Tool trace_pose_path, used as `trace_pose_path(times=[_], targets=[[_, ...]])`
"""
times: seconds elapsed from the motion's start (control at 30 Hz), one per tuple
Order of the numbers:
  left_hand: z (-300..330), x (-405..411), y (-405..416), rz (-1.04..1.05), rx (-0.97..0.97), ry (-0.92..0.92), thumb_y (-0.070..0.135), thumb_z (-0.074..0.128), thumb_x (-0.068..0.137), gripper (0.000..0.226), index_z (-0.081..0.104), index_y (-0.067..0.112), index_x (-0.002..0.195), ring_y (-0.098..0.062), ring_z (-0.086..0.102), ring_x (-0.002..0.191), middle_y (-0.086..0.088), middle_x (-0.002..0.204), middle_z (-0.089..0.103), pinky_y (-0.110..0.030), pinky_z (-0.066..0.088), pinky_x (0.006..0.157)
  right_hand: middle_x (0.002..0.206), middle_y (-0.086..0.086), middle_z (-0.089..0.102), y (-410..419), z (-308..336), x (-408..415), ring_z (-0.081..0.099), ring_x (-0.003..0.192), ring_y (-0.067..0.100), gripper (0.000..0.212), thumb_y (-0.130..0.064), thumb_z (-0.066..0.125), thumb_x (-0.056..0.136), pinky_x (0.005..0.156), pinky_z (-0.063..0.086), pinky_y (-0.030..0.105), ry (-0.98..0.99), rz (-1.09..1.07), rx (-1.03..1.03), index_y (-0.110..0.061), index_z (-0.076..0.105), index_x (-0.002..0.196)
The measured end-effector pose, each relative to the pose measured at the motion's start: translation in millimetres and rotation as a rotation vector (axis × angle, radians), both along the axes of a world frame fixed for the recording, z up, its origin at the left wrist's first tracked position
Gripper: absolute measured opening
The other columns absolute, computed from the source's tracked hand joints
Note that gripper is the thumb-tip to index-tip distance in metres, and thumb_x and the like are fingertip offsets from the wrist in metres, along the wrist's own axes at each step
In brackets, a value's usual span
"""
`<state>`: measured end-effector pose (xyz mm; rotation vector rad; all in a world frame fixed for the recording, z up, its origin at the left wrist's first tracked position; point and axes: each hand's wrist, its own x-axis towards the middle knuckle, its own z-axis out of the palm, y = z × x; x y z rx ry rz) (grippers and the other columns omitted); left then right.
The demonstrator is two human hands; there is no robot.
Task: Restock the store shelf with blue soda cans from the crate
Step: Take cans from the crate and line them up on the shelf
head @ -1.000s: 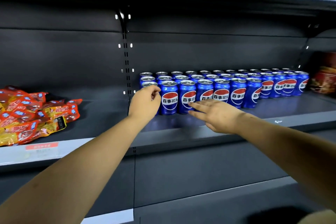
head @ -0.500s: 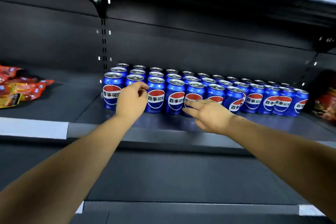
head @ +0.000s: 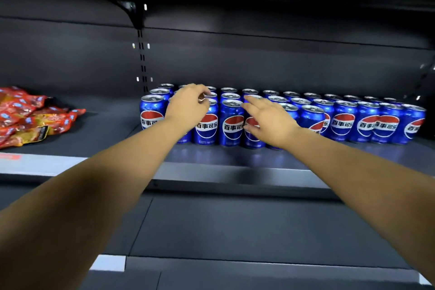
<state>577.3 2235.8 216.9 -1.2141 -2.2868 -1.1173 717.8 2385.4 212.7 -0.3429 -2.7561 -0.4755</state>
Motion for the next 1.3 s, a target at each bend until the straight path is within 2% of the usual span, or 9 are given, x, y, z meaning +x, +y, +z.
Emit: trace_pose_path(times=[0.1, 0.23, 0.3, 0.4, 0.6, 0.87, 1.0, 1.1, 1.3], targets=[[1.2, -6.7, 5.2, -0.029, -0.053, -0.014, 0.014, 0.046, 0.095, 0.035, 0.055, 0.009, 0.129, -0.027, 0.055, 0.112, -0.011, 0.122, 0.06, -0.033, 0.042, 0.096, 0.159, 0.005, 0.004, -5.8, 5.3, -22.5, 0.015, 0.144, 0.022, 0.063, -0.028, 0.05, 0.096, 0.117, 0.014, 0.036, -0.031, -0.023, -0.025, -0.013, 0.019, 0.15], [-1.0, -16.5, 13.6, -0.053, -0.235, 0.129, 0.02, 0.043, 0.098, 0.044, 0.041, 0.007, 0.14, -0.028, 0.044, 0.128, -0.013, 0.14, 0.047, -0.031, 0.031, 0.102, 0.16, 0.003, 0.003, -7.8, 10.9, -44.8, 0.008, 0.146, 0.017, 0.066, -0.025, 0.049, 0.097, 0.117, 0.006, 0.036, -0.106, -0.094, -0.063, -0.015, 0.012, 0.151], [-0.1, -21.3, 20.1, -0.049, -0.379, 0.165, 0.028, 0.043, 0.099, 0.049, 0.036, 0.006, 0.142, -0.026, 0.035, 0.135, -0.013, 0.147, 0.039, -0.032, 0.025, 0.107, 0.156, 0.004, 0.021, -5.9, 11.9, -51.8, 0.021, 0.143, 0.02, 0.061, -0.023, 0.051, 0.096, 0.116, 0.018, 0.036, -0.112, -0.116, -0.133, -0.019, 0.022, 0.15], [1.9, -25.3, 28.5, 0.016, -0.566, 0.237, 0.038, 0.043, 0.098, 0.047, 0.046, 0.009, 0.134, -0.03, 0.043, 0.125, -0.014, 0.135, 0.051, -0.035, 0.027, 0.104, 0.134, 0.009, 0.052, -7.1, 16.2, -54.9, 0.047, 0.124, 0.028, 0.052, -0.02, 0.055, 0.094, 0.099, 0.042, 0.037, -0.042, -0.168, -0.235, -0.028, 0.039, 0.143], [7.2, -44.7, 27.5, -0.095, -0.544, 0.189, 0.038, 0.057, 0.091, 0.048, 0.053, 0.016, 0.133, -0.029, 0.046, 0.124, -0.009, 0.13, 0.058, -0.035, 0.035, 0.101, 0.115, 0.006, 0.062, -13.5, 21.8, -65.5, 0.056, 0.109, 0.026, 0.043, -0.047, 0.053, 0.091, 0.074, 0.04, 0.03, -0.056, -0.268, -0.005, -0.026, 0.057, 0.128], [-0.6, -48.8, 25.8, -0.115, -0.58, 0.285, 0.041, 0.048, 0.095, 0.051, 0.041, 0.021, 0.141, -0.029, 0.037, 0.132, -0.003, 0.146, 0.043, -0.037, 0.026, 0.109, 0.128, 0.007, 0.058, -15.5, 17.4, -57.0, 0.051, 0.119, 0.027, 0.051, -0.044, 0.049, 0.095, 0.094, 0.044, 0.036, -0.045, -0.194, -0.071, -0.031, 0.038, 0.143], [-2.3, -54.9, 12.9, -0.062, -0.726, 0.383, 0.055, 0.052, 0.087, 0.082, 0.011, 0.025, 0.151, -0.02, 0.005, 0.146, -0.001, 0.158, 0.012, -0.058, 0.004, 0.112, 0.15, 0.002, 0.036, -8.9, 8.5, -47.8, 0.033, 0.136, 0.023, 0.071, -0.039, 0.062, 0.088, 0.111, 0.026, 0.04, -0.091, -0.117, -0.146, -0.025, 0.027, 0.148], [-5.2, -60.0, 6.0, 0.015, -0.726, 0.361, 0.061, 0.059, 0.078, 0.103, -0.002, 0.021, 0.151, -0.022, 0.005, 0.146, -0.005, 0.158, 0.012, -0.061, 0.007, 0.111, 0.155, 0.003, 0.024, -6.1, 1.2, -47.0, 0.025, 0.141, 0.022, 0.082, -0.035, 0.067, 0.084, 0.115, 0.015, 0.041, -0.049, -0.136, -0.182, -0.018, 0.021, 0.149], [-12.2, -66.2, 10.3, 0.022, -0.717, 0.396, 0.057, 0.056, 0.082, 0.085, 0.021, 0.016, 0.148, -0.025, 0.026, 0.138, -0.007, 0.15, 0.032, -0.05, 0.028, 0.106, 0.142, 0.007, 0.047, 4.0, 0.3, -54.6, 0.045, 0.128, 0.027, 0.072, -0.034, 0.071, 0.081, 0.099, 0.042, 0.039, -0.004, -0.144, -0.219, -0.011, 0.038, 0.141]])
